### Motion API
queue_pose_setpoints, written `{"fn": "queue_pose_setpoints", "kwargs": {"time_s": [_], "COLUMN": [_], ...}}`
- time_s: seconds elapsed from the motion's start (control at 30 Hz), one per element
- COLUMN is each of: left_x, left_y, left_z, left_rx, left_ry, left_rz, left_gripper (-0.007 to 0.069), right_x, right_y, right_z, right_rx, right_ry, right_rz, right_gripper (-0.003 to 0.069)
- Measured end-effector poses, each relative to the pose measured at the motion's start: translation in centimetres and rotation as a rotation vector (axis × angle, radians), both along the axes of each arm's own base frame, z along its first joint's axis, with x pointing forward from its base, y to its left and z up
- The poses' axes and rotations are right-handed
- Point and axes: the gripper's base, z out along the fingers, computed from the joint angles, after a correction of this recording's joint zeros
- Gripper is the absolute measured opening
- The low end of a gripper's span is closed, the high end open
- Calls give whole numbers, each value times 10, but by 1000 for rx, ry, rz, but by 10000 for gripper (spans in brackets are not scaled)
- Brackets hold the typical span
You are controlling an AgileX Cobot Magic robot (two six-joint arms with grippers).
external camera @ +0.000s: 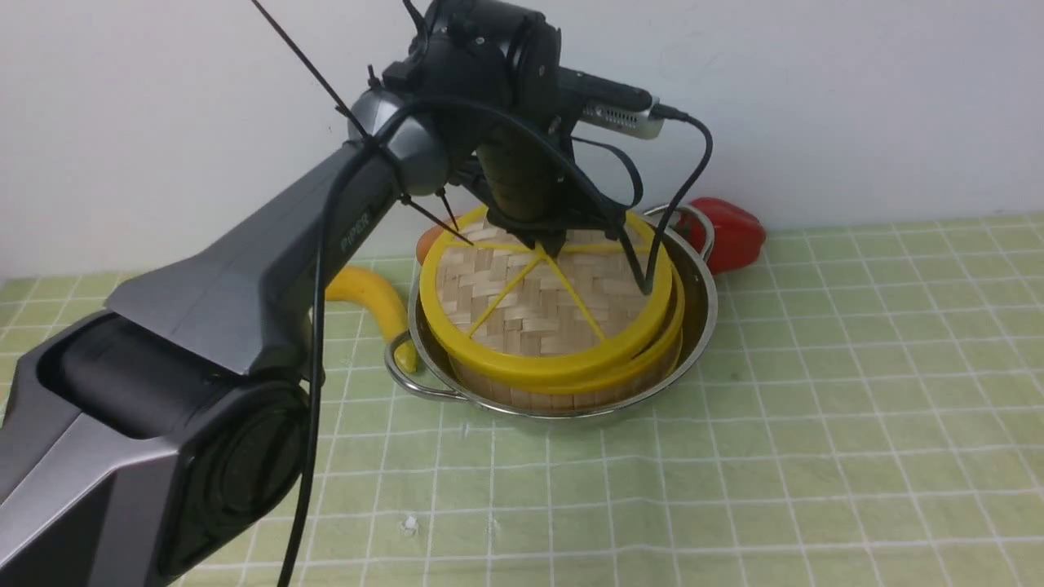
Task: Place the steamer in the pot on the green tablecloth, and put the lid on the steamer.
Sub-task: 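Place the yellow bamboo steamer lid onto the steamer in the pot with the left gripper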
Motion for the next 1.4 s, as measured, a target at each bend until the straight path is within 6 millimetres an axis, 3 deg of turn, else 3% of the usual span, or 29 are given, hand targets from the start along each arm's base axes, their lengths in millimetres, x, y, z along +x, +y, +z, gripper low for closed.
{"fn": "queue_pose_setpoints", "kwargs": {"time_s": [0.8, 1.13, 1.4], "left_x": [2, 4, 9], "left_y": [-5, -6, -9], "left_z": [-8, 8, -11], "left_rx": [-35, -61, -42], "left_ry": [12, -31, -4], "left_rz": [-8, -9, -8], "left_gripper": [123, 123, 123], "right_x": [0, 11, 14], "right_y": [0, 3, 4], "right_z": [0, -1, -1], "right_rx": [-1, -18, -22], "right_ry": [0, 24, 32], "right_rz": [-2, -12, -12], "right_gripper": [419, 419, 419]}}
